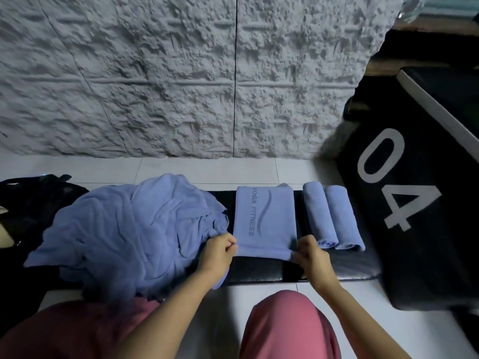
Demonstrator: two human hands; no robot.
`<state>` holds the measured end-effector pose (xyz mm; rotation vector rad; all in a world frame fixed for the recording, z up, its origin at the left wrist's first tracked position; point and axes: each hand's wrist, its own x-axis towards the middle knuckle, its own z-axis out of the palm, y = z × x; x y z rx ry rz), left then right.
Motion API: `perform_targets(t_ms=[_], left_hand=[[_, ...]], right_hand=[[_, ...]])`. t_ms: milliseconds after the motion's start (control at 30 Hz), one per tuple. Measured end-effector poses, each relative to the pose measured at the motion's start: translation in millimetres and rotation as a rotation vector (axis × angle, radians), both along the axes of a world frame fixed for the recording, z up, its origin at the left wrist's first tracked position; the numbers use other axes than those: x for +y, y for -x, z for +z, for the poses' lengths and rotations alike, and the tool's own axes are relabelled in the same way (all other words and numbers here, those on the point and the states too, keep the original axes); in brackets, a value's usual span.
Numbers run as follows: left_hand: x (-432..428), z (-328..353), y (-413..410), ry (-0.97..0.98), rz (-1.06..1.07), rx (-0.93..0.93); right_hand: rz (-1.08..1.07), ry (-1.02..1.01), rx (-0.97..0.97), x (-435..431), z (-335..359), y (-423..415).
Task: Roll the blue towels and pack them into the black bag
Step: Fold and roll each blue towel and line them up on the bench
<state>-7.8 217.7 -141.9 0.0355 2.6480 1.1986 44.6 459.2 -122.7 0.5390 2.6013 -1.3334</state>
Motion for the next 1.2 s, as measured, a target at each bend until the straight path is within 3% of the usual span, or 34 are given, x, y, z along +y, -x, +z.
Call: perform_targets(t_ms=[133, 233, 333, 467, 567, 667, 767, 967, 1100, 1200], left_hand=[[7, 2, 2, 0.09, 0.04, 0.002], [8, 1, -1, 0.283, -0.106, 0.223], [-1, -7, -4, 0.449, -0.332, 0.463], [-12, -8, -9, 0.489, -0.463, 0.527], [-11, -7, -11, 0.443, -0.391, 0.471], [-5, -5, -11, 0.346, -0.288, 0.348], [2, 4, -10, 0.377, -0.226, 0.284], [7, 12, -9, 0.391, -0.133, 0.181], [10, 10, -2, 0.43, -0.123, 0.035], [16, 12, 1, 0.482, -0.086, 0.039]], right_hand=[[0.08, -0.22, 0.078, -6, -4, 2], [0.269, -0.588, 0.168, -11, -6, 0], [0.447, -0.739, 0.278, -5, -12, -6], [0.55, -0.673, 0.384, 8, -13, -12], [0.503, -0.641, 0.354, 7, -11, -9], [0.354, -0.524, 0.282, 2, -11, -10], [0.163, -0.329, 0.117, -2, -9, -11], [0.136, -0.204, 0.03, 0, -10, -2], [0.176, -0.277, -0.031, -4, -8, 6], [0.214, -0.482, 0.043, -7, -5, 9]])
